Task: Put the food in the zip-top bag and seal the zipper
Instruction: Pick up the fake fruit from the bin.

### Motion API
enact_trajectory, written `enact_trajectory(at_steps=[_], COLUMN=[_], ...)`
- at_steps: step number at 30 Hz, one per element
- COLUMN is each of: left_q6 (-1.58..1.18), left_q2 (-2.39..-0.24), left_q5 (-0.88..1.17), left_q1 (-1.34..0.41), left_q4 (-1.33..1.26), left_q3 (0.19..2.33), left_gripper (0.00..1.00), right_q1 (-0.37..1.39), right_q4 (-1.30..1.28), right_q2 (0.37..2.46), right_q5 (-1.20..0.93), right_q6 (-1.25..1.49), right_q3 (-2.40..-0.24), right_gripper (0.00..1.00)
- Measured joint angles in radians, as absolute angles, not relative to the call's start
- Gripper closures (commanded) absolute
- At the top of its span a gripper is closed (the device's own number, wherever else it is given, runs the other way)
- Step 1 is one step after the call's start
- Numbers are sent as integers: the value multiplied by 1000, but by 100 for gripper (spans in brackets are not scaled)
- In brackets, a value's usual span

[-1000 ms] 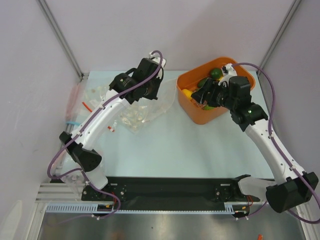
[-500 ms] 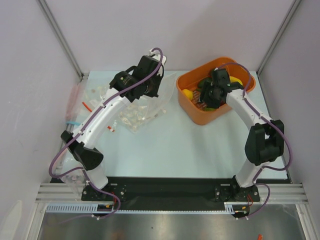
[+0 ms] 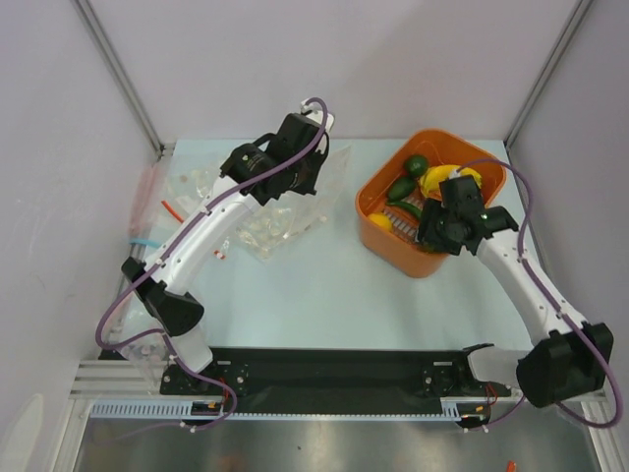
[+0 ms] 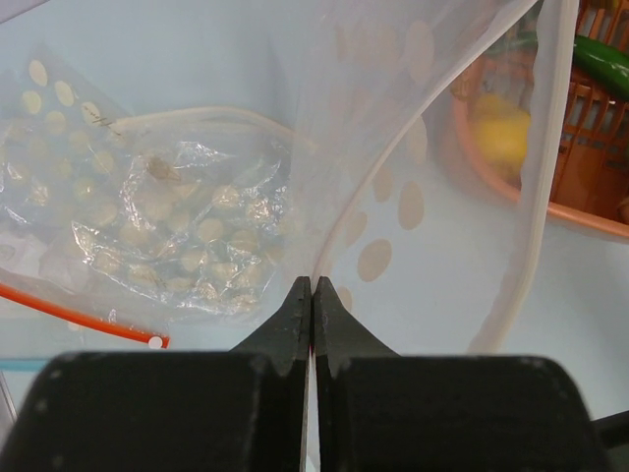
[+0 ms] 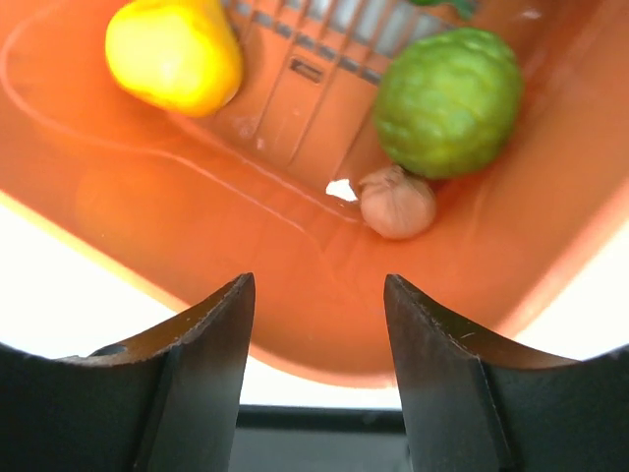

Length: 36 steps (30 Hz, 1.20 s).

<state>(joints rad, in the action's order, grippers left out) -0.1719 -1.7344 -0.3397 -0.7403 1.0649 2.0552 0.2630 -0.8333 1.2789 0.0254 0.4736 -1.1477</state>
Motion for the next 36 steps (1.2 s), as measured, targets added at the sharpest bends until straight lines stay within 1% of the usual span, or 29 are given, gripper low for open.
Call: enact_trajectory(at_steps=[4, 8, 10, 13, 16, 17, 19, 20, 22, 25, 30, 34, 36], left_q6=[-171, -171, -171, -170, -165, -165, -166, -166, -167, -167, -167, -167, -167], left_q2=[-1734, -1734, -1734, -1734, -1734, -1734, -1734, -1736, -1739, -1741, -1742, -1742, -1742], left_q5=[-351, -360, -361, -362, -359, -356, -350, -345, -337, -334, -334, -334, -334], left_q1=[-758, -764, -764, -764, -764, -764, -764, -764, -764, -766, -770, -771, -771], left_q4=[1066, 1066, 1067, 1069, 1073, 1073, 1076, 1081, 1088, 1088, 1102, 1115, 1120], left_q3=[2055, 2055, 2055, 2055, 2056, 2056, 2057, 2060, 2069, 2073, 2075, 2077, 2077], left_gripper=[100, 100, 100, 100, 99, 100, 100, 100, 100, 100, 100, 100, 100], right_q1=[243, 193, 165, 136, 120, 115, 107, 99, 85, 65, 41, 30, 28], right_q4=[-891, -861, -825, -757, -681, -661, -633, -619, -591, -549, -472, -416, -389], right_q2=[1159, 1119, 1166, 1309, 1444, 1481, 1544, 1578, 1643, 1748, 1893, 1978, 2006], right_q5=[81, 98, 93, 78, 53, 43, 31, 20, 6, -12, -60, -88, -88], right_q6=[481, 481, 480, 477, 474, 474, 479, 484, 506, 552, 657, 730, 761], right_q3=[-1120, -1132, -1171, -1283, -1376, -1401, -1443, -1465, -1510, -1573, -1633, -1661, -1666], right_gripper=[40, 39, 38, 35, 28, 22, 17, 13, 12, 11, 16, 18, 22])
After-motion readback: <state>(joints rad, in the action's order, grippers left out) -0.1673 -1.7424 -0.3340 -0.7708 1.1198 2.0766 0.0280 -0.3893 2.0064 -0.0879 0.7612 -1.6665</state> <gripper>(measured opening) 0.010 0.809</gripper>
